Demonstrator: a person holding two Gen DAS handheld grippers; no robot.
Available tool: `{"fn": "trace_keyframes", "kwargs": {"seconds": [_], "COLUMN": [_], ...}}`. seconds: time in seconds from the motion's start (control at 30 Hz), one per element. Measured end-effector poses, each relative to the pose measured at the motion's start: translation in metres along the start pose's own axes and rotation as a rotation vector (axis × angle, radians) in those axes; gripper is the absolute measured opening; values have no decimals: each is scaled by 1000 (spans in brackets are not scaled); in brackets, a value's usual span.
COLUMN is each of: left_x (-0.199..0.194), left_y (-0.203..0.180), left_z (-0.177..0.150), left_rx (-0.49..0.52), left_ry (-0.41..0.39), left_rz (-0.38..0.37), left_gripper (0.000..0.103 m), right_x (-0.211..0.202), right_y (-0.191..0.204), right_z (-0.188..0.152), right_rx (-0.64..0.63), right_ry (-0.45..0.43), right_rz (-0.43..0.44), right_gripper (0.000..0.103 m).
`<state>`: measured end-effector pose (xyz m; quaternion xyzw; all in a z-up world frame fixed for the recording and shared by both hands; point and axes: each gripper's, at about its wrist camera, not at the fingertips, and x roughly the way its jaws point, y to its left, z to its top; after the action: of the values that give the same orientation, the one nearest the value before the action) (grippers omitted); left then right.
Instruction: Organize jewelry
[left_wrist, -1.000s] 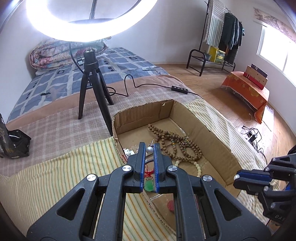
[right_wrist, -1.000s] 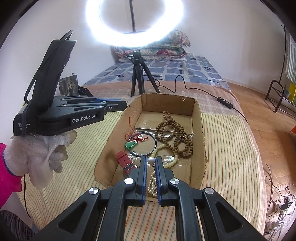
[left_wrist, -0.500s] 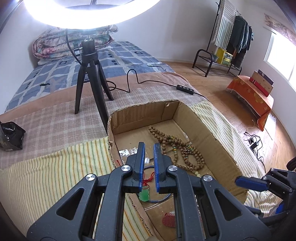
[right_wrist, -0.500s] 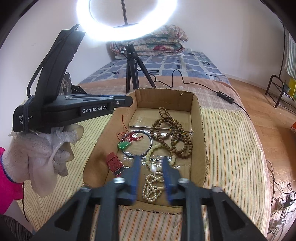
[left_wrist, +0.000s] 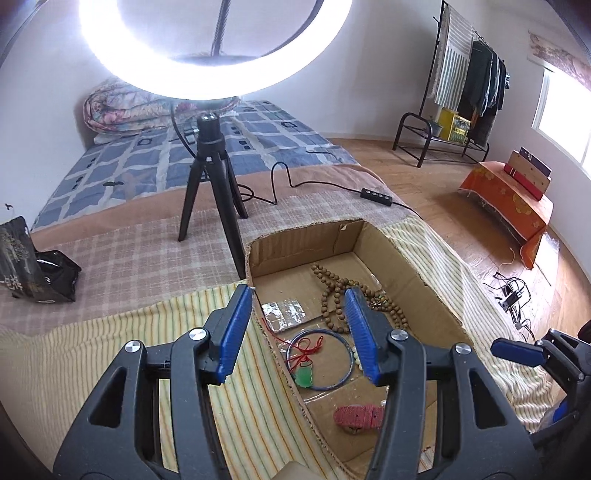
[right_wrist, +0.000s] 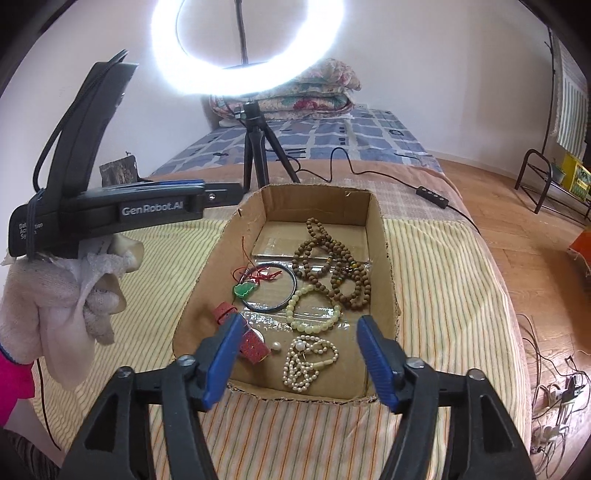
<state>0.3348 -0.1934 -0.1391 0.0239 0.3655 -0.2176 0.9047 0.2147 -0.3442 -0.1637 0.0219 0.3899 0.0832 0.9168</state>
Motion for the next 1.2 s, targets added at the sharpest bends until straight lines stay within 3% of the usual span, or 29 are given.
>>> {"fn": "trace_keyframes", "kwargs": {"seconds": [0.17,0.27,0.33,0.37,0.53,0.97,1.2], "left_x": [-21,-33,-42,-48,-73,-147,-179], "left_y": [5,7,9,9,10,1,-3], "left_z": [3,4,4,4,4,-23,-49], "left_rx": [9,16,20,23,36,102,75], "left_ry": [-31,-48,-59,-70,-101,-129,-120], "left_rz": [27,57,67,74,106,154,150], "left_gripper": [54,54,62,70,80,81,81], "right_x": [-19,-29,-36,-39,-56,-113,-132], "right_y": [8,12,14,16,17,19,24], "right_z": [4,6,9,9,13,13,4], "right_rx": [-2,-8,-13,-16,-12,48,81], "right_ry": [-36,-49,-66,-73,-90,-159,-192], "right_rz": [-63,-104,-145,-160,-198,-259,-274], "right_gripper": [92,97,103,103,103,103,103]}}
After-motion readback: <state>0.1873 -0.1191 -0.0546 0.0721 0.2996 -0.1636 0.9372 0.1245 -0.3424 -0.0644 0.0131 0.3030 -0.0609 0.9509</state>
